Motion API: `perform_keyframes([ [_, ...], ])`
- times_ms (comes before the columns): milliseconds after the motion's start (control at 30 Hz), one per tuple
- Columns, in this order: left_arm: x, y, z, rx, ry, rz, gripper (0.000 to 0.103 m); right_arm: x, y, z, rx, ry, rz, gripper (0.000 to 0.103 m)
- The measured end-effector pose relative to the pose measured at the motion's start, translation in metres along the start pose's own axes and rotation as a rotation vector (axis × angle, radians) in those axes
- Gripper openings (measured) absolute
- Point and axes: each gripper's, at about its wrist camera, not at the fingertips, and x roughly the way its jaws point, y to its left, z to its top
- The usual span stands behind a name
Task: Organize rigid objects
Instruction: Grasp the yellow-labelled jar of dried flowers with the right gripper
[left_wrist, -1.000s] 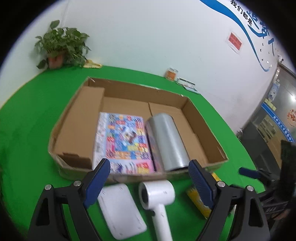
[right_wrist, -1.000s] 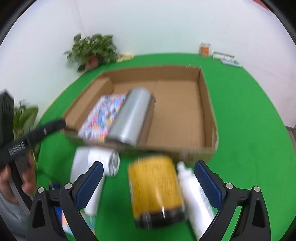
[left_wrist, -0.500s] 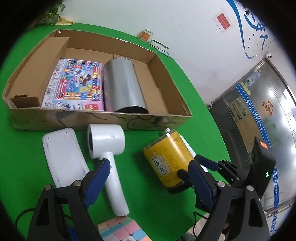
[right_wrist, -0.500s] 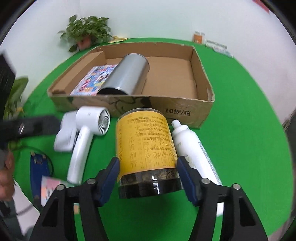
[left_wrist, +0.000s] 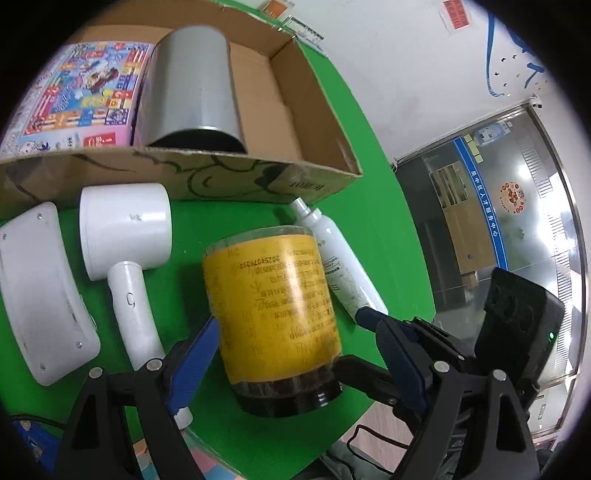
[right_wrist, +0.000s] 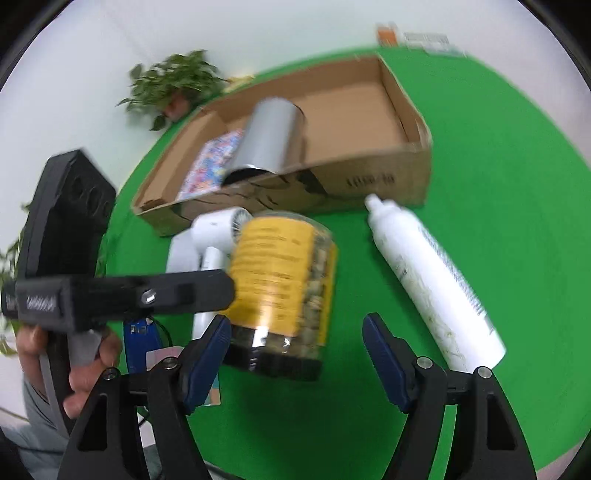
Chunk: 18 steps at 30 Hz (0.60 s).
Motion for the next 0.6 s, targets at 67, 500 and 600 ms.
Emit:
perform_keyframes([
  [67, 0.005, 0.002, 0.004, -0.002, 0.014, 0.013, 0.086, 0.009, -0.007, 0.004, 0.034, 0.034, 0.078, 0.075],
  [500, 0.011, 0.015, 0.013, -0.036, 0.030, 0.069, 0.079, 0.041, 0.012, 0.010, 0.028, 0.093, 0.152, 0.081],
  [600, 0.006, 0.021, 0.011, -0.039, 0.025, 0.062, 0.079, 0.046, 0.013, 0.011, 0.047, 0.103, 0.161, 0.085],
])
